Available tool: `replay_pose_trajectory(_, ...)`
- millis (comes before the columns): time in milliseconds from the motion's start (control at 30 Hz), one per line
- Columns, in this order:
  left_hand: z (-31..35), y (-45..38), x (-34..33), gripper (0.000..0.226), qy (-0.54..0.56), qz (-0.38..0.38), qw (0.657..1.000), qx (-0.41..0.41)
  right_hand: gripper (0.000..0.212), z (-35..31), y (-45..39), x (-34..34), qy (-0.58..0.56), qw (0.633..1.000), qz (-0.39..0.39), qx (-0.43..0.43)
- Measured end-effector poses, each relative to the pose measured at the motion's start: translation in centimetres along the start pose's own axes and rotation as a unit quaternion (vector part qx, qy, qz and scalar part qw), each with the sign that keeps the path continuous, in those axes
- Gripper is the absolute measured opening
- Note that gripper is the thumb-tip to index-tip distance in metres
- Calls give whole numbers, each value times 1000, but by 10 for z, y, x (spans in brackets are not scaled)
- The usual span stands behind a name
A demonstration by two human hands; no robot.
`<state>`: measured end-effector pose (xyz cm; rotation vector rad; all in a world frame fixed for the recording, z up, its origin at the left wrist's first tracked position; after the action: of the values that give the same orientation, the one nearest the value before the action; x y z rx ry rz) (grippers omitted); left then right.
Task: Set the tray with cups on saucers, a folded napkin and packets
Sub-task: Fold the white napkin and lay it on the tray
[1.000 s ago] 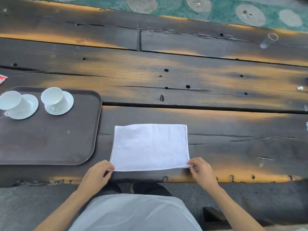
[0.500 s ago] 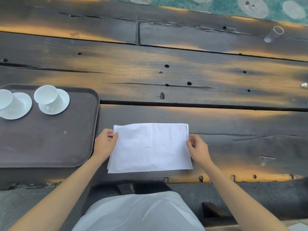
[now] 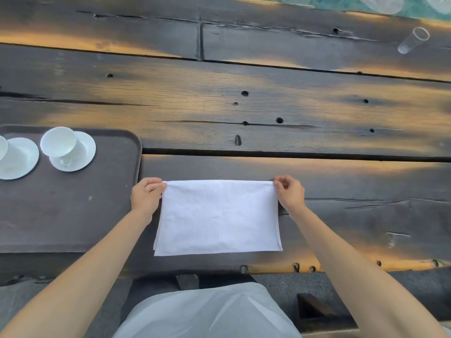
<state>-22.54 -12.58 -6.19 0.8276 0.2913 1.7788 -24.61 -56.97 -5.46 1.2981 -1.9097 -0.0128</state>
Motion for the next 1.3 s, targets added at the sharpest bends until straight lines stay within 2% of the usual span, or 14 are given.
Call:
replay_pose_trajectory(267, 22, -7, -8, 16, -70, 28, 996, -43, 17, 8, 2, -3, -46, 998, 3, -43)
replay_pose_trajectory(533, 38, -18, -15, 11, -94, 24, 991, -97, 11, 8, 5, 0, -30, 999, 2, -34)
replay_pose_trajectory(733, 38, -25, -21, 6, -136, 35, 982, -123, 16, -2, 3, -2, 50, 999, 4, -2)
replay_pose_trajectory(933, 44, -24, -24, 14, -178, 55, 973, -137, 20, -4, 4, -4, 81, 997, 20, 0)
replay_pose_trajectory(1033, 54, -13, -32, 27, -275, 52, 935, -217, 27, -15, 15, -11, 163, 985, 31, 51)
replay_pose_trajectory(1100, 60, 6, -47, 36, -350, 34, 880, -319, 36, -33, 33, -30, 232, 959, 21, 164)
replay_pose_trajectory(1200, 46, 36, -85, 51, -457, -50, 779, -426, 51, -46, 70, -80, 277, 912, -61, 297)
replay_pose_trajectory(1233, 37, 40, -96, 55, -474, -81, 767, -426, 56, -45, 81, -96, 288, 901, -91, 310)
replay_pose_trajectory(1300, 21, 37, -104, 59, -486, -108, 775, -388, 61, -38, 93, -119, 305, 893, -124, 308)
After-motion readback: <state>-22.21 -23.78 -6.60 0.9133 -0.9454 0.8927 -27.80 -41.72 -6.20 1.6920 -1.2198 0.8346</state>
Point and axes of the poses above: each hand's wrist, its own y-axis away from the middle knuckle, its own x-axis out of the back of the hand, z = x × y, the point moved 6 cm from there along -y, towards the middle knuckle, and after that the axes turned 5 degrees about -y, right-handed, at the moved point
